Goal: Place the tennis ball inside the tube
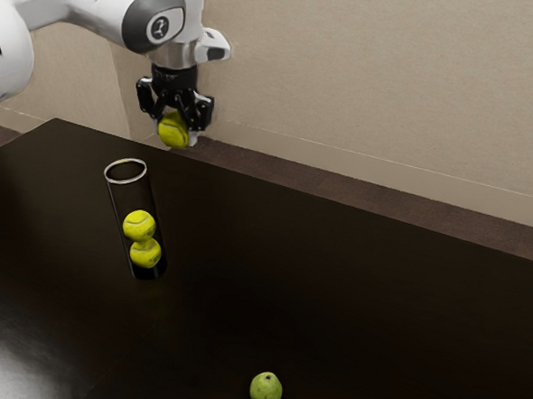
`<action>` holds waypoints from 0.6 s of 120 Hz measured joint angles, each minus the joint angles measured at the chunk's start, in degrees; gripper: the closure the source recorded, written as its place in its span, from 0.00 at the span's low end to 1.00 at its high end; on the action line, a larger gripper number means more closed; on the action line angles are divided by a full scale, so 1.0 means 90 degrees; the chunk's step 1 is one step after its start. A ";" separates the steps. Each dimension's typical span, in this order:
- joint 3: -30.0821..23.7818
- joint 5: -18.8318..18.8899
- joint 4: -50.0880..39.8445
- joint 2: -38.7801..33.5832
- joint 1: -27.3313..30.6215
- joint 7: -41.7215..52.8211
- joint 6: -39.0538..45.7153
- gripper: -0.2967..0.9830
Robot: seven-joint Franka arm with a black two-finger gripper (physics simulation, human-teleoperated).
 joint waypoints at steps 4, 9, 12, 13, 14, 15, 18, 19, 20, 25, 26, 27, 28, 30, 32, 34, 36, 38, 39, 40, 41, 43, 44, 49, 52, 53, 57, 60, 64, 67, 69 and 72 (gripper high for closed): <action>-0.0006 -0.0051 0.0006 0.0003 0.0176 0.0075 -0.0071 0.52; -0.0018 -0.0106 0.0011 0.0010 0.0366 0.0176 -0.0144 0.52; -0.0020 -0.0147 0.0015 0.0016 0.0462 0.0240 -0.0180 0.52; -0.0023 -0.0159 0.0016 0.0022 0.0496 0.0262 -0.0191 0.52; -0.0024 -0.0171 0.0017 0.0028 0.0533 0.0283 -0.0202 0.52; -0.0028 -0.0182 0.0018 0.0036 0.0571 0.0305 -0.0211 0.52; -0.0036 -0.0214 0.0019 0.0057 0.0683 0.0370 -0.0237 0.52; -0.0039 -0.0224 0.0020 0.0062 0.0717 0.0391 -0.0245 0.53; -0.0041 -0.0233 0.0020 0.0067 0.0748 0.0412 -0.0252 0.53; -0.0100 -0.0292 0.0039 0.0114 0.0938 0.0512 -0.0278 0.53; -0.0116 -0.0303 0.0048 0.0125 0.0980 0.0532 -0.0282 0.53; -0.0139 -0.0314 0.0055 0.0136 0.1027 0.0551 -0.0286 0.53; -0.0159 -0.0324 0.0061 0.0145 0.1069 0.0570 -0.0290 0.53; -0.0211 -0.0342 0.0072 0.0163 0.1164 0.0607 -0.0298 0.53; -0.0255 -0.0357 0.0079 0.0179 0.1248 0.0645 -0.0304 0.53; -0.0288 -0.0372 0.0085 0.0190 0.1319 0.0683 -0.0309 0.53; -0.0314 -0.0386 0.0089 0.0198 0.1381 0.0720 -0.0314 0.53; -0.0331 -0.0408 0.0092 0.0207 0.1433 0.0756 -0.0319 0.53; -0.0337 -0.0420 0.0092 0.0209 0.1454 0.0773 -0.0321 0.53; -0.0342 -0.0430 0.0090 0.0211 0.1472 0.0791 -0.0323 0.53; -0.0347 -0.0440 0.0087 0.0212 0.1488 0.0808 -0.0325 0.53; -0.0355 -0.0458 0.0080 0.0215 0.1512 0.0841 -0.0329 0.53; -0.0358 -0.0466 0.0076 0.0216 0.1520 0.0857 -0.0331 0.53; -0.0366 -0.0517 -0.0022 0.0185 0.1542 0.0934 -0.0323 0.53; -0.0366 -0.0559 -0.0186 0.0100 0.1547 0.0977 -0.0279 0.52; -0.0366 -0.0572 -0.0244 0.0070 0.1549 0.0990 -0.0262 0.52; -0.0370 -0.0613 -0.0409 -0.0023 0.1551 0.1042 -0.0199 0.52; -0.0372 -0.0636 -0.0481 -0.0070 0.1542 0.1079 -0.0159 0.52; -0.0374 -0.0661 -0.0548 -0.0119 0.1529 0.1126 -0.0111 0.52; -0.0375 -0.0675 -0.0629 -0.0165 0.1523 0.1158 -0.0072 0.52; -0.0376 -0.0685 -0.0678 -0.0188 0.1520 0.1178 -0.0047 0.52; -0.0376 -0.0696 -0.0741 -0.0214 0.1516 0.1207 -0.0010 0.52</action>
